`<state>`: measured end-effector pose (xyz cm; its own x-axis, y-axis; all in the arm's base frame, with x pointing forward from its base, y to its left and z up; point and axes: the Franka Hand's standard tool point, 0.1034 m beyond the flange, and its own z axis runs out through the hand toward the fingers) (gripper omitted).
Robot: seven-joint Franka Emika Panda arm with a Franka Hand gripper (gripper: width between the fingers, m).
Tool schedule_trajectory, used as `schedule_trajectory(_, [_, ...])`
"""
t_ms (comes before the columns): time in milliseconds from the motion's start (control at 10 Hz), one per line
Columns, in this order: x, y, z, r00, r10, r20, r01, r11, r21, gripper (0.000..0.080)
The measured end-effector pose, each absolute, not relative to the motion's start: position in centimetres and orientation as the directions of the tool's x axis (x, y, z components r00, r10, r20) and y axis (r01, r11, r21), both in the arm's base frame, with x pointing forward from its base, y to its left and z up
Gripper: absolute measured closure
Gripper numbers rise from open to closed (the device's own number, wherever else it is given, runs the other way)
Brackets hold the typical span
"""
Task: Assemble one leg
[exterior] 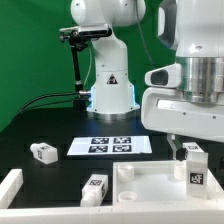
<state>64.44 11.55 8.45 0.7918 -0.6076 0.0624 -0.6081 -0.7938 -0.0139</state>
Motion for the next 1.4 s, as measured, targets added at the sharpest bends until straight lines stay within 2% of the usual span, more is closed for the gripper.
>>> schedule_trajectory(100, [64.4, 11.6, 8.4, 0.742, -0.668, 0.06, -0.668, -0.744, -0.019, 0.0413])
schedule_trajectory(200, [64.2, 11.6, 8.4, 0.694, -0.718, 0.051, -0.718, -0.696, -0.015, 0.0413])
schedule_trajectory(300, [64.1, 11.6, 8.3, 0.649, -0.759, 0.048, -0.759, -0.651, -0.017, 0.0511])
schedule_trajectory(500, [64.1, 11.7, 8.3, 0.524, -0.85, 0.044, -0.85, -0.525, -0.024, 0.0511])
schedule_trajectory(700, [63.9, 12.4, 8.2, 0.218, -0.975, 0.035, -0.975, -0.219, -0.036, 0.0511])
schedule_trajectory(800, [64.1, 12.5, 8.2, 0.022, -1.0, -0.003, -0.998, -0.022, -0.052, 0.0511])
schedule_trajectory(1000, [64.5, 12.7, 8.1, -0.26, -0.962, -0.085, -0.961, 0.267, -0.071, 0.0511])
schedule_trajectory(1200, [64.5, 12.7, 8.1, -0.24, -0.967, -0.084, -0.966, 0.246, -0.074, 0.0511])
schedule_trajectory(1400, [64.1, 13.1, 7.9, -0.057, -0.997, -0.055, -0.995, 0.061, -0.073, 0.0247])
